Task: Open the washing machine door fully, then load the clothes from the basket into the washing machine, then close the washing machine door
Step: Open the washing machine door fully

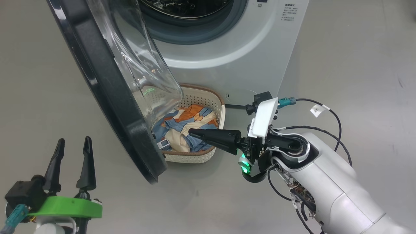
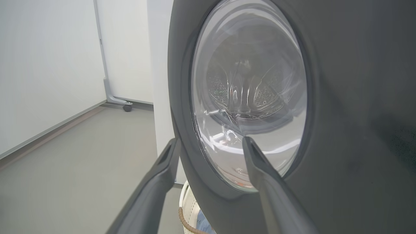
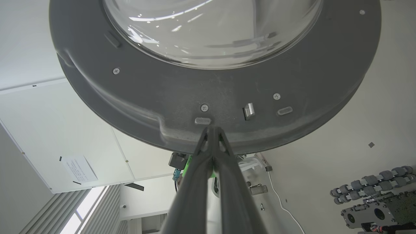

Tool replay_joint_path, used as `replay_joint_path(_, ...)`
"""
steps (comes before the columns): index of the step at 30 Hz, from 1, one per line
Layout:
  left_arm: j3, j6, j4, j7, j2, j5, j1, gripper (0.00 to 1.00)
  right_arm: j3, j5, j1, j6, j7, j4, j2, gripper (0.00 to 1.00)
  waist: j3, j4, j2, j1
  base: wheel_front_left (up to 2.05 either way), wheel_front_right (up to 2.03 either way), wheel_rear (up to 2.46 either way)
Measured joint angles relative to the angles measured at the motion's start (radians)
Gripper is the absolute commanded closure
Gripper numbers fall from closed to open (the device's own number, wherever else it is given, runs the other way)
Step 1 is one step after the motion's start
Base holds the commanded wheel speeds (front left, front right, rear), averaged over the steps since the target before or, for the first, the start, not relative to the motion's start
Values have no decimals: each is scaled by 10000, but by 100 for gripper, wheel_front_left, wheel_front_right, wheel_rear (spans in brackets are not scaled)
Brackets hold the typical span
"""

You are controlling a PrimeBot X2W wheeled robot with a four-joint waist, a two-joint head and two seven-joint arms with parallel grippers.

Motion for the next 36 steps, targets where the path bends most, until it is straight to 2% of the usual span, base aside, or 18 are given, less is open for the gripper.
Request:
replay_joint_path(12,688,0,2,0,8,0,581,0,-393,33,1027,416,-807,493,35,100,-612,-788,0,0,0,0,0)
replay_joint_path(14,775,0,0,0,8,2,704,0,-506,21,1173,458,-1062,522,36,29,-688,-916,0,0,0,0,0)
replay_joint_path(15,836,0,-6,0,8,2,766,0,-589,19,1223,512,-1174,522,36,0,-719,-981,0,0,0,0,0)
replay_joint_path(22,1049,0,-42,0,-10,2,952,0,-1212,-293,1293,719,-2251,508,2,0,-856,-1415,0,0,0,0,0)
replay_joint_path(31,940,0,-174,0,-69,2,951,0,-1960,-2282,1281,796,-4759,362,-514,0,-976,-1745,0,0,0,0,0)
replay_joint_path(36,934,0,-221,0,-123,0,951,0,-2132,-4010,1090,796,-6412,-171,-915,0,-972,-1797,0,0,0,0,0)
